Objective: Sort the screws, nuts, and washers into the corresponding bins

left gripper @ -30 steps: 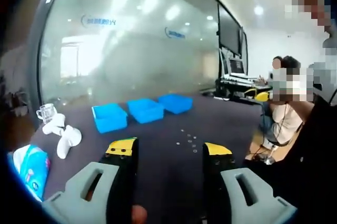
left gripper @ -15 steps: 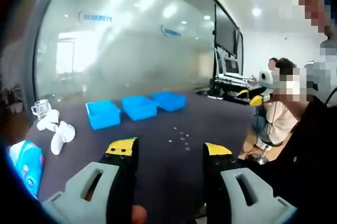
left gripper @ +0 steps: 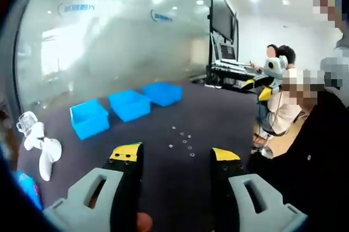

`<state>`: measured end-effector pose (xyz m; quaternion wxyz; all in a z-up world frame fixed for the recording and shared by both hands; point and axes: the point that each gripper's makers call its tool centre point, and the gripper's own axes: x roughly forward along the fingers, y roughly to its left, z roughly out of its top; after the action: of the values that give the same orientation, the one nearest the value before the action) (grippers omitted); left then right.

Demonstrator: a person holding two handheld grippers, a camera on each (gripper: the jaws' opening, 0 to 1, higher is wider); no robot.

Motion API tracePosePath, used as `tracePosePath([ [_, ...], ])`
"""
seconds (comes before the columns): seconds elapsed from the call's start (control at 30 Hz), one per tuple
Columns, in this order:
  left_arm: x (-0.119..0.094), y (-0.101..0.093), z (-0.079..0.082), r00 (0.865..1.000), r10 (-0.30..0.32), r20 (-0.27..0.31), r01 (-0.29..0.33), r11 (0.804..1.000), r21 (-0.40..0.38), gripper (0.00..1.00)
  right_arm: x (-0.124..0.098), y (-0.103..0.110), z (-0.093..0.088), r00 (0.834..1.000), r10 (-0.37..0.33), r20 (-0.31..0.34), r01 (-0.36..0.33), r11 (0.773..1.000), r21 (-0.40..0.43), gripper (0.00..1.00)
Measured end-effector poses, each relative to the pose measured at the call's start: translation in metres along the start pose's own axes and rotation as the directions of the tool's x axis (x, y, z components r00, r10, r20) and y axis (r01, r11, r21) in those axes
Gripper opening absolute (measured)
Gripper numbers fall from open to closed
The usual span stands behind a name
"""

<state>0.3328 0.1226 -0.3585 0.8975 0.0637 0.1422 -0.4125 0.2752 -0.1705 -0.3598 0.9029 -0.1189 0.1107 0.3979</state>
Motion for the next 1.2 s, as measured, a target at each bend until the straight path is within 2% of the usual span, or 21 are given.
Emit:
tracePosePath([
  [0.1,0.017,0.003,-0.001,0.998,-0.030,-0.059,0.032,0.999,0.034,0.47,0.000,0.000,-0.002,1.000,0.002,-0.010,-0.002,1.000,-0.005,0.44],
  [0.2,0.034,0.006,0.000,0.995,-0.045,-0.091,0.049,0.998,0.043,0.46,0.000,0.000,-0.005,1.000,0.002,-0.019,-0.002,1.000,-0.011,0.44],
  [0.37,0.062,0.001,-0.004,0.982,-0.100,-0.162,0.113,0.991,0.072,0.46,-0.001,-0.001,-0.007,1.000,0.000,-0.024,0.000,1.000,-0.010,0.44],
  [0.53,0.081,0.001,-0.012,0.961,-0.118,-0.251,0.138,0.988,0.066,0.46,-0.002,-0.001,-0.010,1.000,0.001,-0.029,-0.001,1.000,-0.006,0.44],
  [0.67,0.095,-0.001,-0.016,0.944,-0.135,-0.301,0.161,0.985,0.062,0.45,-0.003,0.000,-0.011,1.000,0.002,-0.028,-0.003,1.000,-0.002,0.44],
  [0.77,0.101,-0.006,-0.017,0.938,-0.143,-0.317,0.177,0.981,0.080,0.44,-0.003,0.000,-0.012,1.000,0.002,-0.026,-0.002,1.000,0.001,0.44],
  [0.87,0.108,-0.005,-0.032,0.917,-0.138,-0.375,0.180,0.981,0.078,0.38,-0.003,0.000,-0.015,1.000,0.003,-0.028,-0.002,1.000,0.004,0.44],
  [0.93,0.111,-0.006,-0.040,0.906,-0.142,-0.398,0.191,0.978,0.086,0.37,-0.004,0.000,-0.016,1.000,0.002,-0.029,-0.002,1.000,0.005,0.44],
  [1.0,0.112,-0.006,-0.043,0.904,-0.143,-0.404,0.193,0.978,0.084,0.36,-0.005,0.001,-0.017,1.000,0.001,-0.030,-0.001,1.000,0.007,0.44],
  [1.1,0.114,-0.003,-0.045,0.908,-0.126,-0.400,0.178,0.980,0.095,0.31,-0.007,0.000,-0.018,1.000,-0.005,-0.027,0.005,1.000,0.015,0.44],
  [1.2,0.116,-0.004,-0.045,0.914,-0.125,-0.386,0.164,0.984,0.069,0.29,-0.007,-0.001,-0.019,1.000,-0.010,-0.022,0.010,1.000,0.024,0.44],
])
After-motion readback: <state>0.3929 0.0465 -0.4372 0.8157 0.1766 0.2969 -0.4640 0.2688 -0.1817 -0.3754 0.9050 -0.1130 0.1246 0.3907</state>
